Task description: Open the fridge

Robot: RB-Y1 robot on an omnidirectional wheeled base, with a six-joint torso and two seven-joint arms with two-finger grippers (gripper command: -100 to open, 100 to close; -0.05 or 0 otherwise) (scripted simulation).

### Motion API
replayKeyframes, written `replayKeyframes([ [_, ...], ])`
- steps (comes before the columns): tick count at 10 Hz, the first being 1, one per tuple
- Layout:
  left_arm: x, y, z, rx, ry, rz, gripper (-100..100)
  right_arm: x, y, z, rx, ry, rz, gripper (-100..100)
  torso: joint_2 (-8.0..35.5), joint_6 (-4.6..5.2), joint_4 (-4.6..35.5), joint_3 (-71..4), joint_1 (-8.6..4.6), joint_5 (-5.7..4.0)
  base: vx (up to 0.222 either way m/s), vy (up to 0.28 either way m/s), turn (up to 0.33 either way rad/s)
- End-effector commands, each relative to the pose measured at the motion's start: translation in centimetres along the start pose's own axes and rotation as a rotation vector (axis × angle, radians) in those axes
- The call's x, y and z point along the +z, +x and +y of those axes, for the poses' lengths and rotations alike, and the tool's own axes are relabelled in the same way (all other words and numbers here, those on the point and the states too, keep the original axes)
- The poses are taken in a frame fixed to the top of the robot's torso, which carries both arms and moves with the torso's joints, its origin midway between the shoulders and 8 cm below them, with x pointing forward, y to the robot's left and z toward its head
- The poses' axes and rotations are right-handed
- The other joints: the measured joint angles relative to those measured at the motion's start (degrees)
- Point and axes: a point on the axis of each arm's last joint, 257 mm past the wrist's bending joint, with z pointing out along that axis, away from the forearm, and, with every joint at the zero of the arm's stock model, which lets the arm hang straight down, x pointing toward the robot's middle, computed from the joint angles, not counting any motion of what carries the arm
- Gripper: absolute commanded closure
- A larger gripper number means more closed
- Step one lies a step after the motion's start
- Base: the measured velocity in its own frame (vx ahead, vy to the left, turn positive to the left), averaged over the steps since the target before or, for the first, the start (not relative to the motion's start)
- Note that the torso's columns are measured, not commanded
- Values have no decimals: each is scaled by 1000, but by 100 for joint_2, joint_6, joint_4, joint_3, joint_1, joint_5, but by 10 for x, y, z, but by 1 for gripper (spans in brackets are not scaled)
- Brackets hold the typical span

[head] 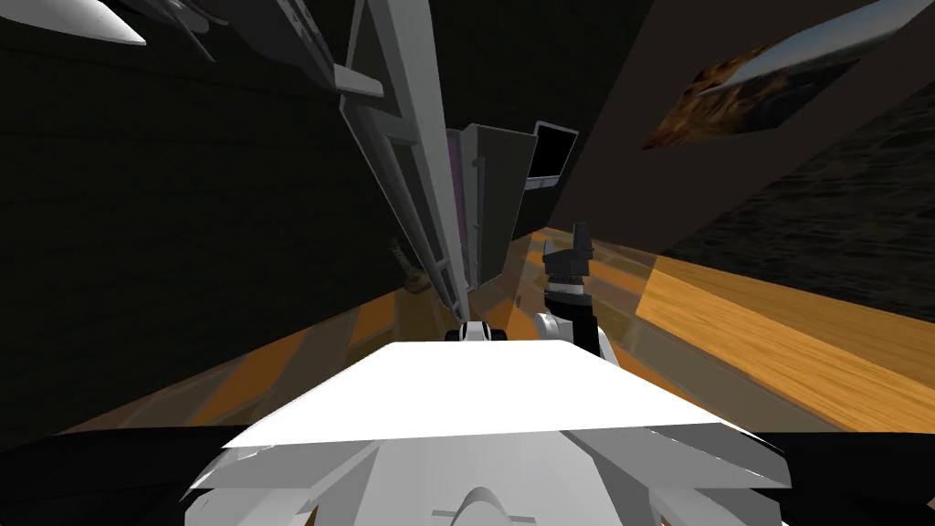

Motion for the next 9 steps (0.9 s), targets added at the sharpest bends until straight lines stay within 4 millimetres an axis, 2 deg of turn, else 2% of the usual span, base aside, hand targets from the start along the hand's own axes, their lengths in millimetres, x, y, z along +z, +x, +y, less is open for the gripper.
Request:
replayKeyframes([
  [1,-37,-17,3,1,-70,-91,-100,0,0,0,0,0,0,0,44,7,11,25,21,7,-135,68,-466],
  [2,-40,-17,9,5,-99,-89,-100,0,0,0,0,0,0,0,67,5,22,43,28,8,-95,63,-436],
  [3,-40,-15,15,11,-121,-80,-100,0,0,0,0,0,0,0,58,1,22,40,19,6,-37,47,-127],
  [4,-76,-37,11,5,-144,-193,-100,0,0,0,0,0,0,0,36,-5,16,27,10,3,-145,69,-311],
  [5,-83,-37,12,0,-154,-202,-100,0,0,0,0,0,0,0,61,5,18,37,17,6,-168,73,-513],
  [6,-84,-34,19,-3,-183,-192,-100,0,0,0,0,0,0,0,63,4,22,42,12,3,-74,42,-430],
  [8,-85,-31,28,5,-221,-180,-100,0,0,0,0,0,0,0,12,-5,7,9,-1,-1,1,4,7],
  [9,-121,-50,27,-11,-241,-294,-100,0,0,0,0,0,0,0,12,-1,5,8,0,0,-108,38,-354],
])
